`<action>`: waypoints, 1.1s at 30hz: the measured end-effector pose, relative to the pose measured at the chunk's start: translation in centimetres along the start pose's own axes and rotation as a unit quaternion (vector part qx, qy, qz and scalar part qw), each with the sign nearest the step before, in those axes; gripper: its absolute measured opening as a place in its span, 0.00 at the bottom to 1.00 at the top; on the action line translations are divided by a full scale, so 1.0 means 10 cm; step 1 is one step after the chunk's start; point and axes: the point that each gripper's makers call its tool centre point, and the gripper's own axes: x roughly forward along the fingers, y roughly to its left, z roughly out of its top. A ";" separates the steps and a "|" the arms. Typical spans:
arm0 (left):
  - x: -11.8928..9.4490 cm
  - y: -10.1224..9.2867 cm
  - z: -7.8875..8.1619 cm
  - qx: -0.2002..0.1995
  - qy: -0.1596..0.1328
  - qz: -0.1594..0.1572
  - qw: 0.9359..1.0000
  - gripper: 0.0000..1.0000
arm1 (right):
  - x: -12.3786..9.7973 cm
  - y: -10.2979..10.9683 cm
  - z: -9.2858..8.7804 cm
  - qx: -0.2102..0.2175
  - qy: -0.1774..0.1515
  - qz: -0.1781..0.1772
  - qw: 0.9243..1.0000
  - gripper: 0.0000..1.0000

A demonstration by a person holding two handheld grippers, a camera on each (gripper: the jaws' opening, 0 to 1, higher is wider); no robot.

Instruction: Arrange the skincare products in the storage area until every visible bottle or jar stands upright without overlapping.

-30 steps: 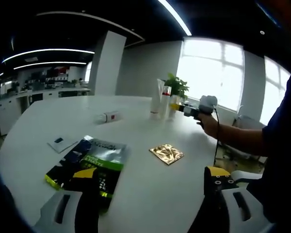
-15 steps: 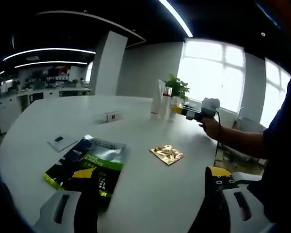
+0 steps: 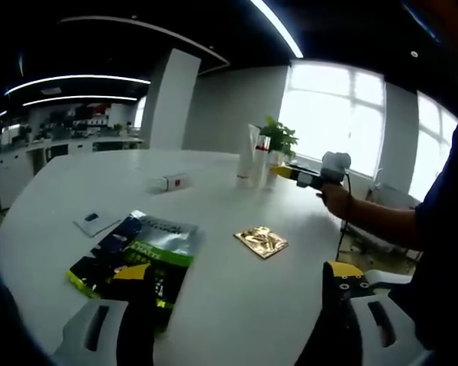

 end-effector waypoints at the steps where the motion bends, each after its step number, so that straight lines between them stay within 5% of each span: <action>1: 0.00 0.00 0.00 0.000 -0.001 0.000 1.000 0.92 | -0.01 -0.01 0.02 -0.003 -0.003 -0.002 1.000 1.00; 21: -0.02 0.00 0.00 -0.003 -0.004 0.003 1.000 0.92 | -0.02 0.27 0.47 -0.033 -0.041 0.022 0.998 1.00; 33: -0.05 -0.01 -0.01 -0.002 -0.005 0.003 1.000 0.92 | 0.00 0.43 0.60 -0.053 -0.046 0.034 0.997 1.00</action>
